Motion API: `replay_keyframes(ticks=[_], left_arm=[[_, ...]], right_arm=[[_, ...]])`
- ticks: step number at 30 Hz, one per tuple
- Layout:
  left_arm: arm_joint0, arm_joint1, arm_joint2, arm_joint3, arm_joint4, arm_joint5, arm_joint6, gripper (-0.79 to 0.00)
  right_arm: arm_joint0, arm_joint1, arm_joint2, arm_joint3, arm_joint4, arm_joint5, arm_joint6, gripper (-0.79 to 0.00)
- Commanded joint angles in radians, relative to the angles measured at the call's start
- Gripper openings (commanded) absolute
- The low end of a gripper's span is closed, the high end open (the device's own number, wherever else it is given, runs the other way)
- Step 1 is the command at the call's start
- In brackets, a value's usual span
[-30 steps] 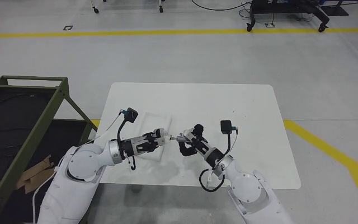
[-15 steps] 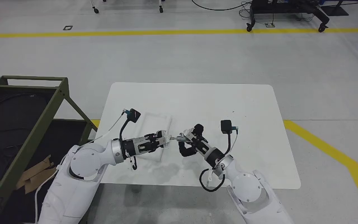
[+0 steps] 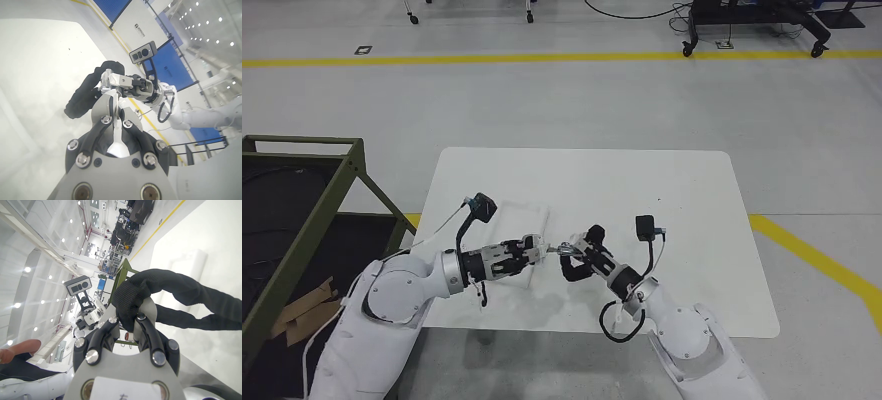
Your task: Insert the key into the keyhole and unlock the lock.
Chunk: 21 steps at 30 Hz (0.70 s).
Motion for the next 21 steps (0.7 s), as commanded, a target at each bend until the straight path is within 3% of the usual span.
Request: replay_keyframes(ticks=[1,21], left_arm=[[0.008,0.003,-0.006,-0.007,0.041,-0.024,0.028,-0.785],[0.052,0.039,-0.051,-0.075,0.382,-0.369,0.153,-0.785]], right_arm=[[0.011,0.0,0.007,0.001,0.027,0.034,0.033,-0.785],[0.038,0.0,0.009,-0.043,0.129,0.196,0.173,-0.785]])
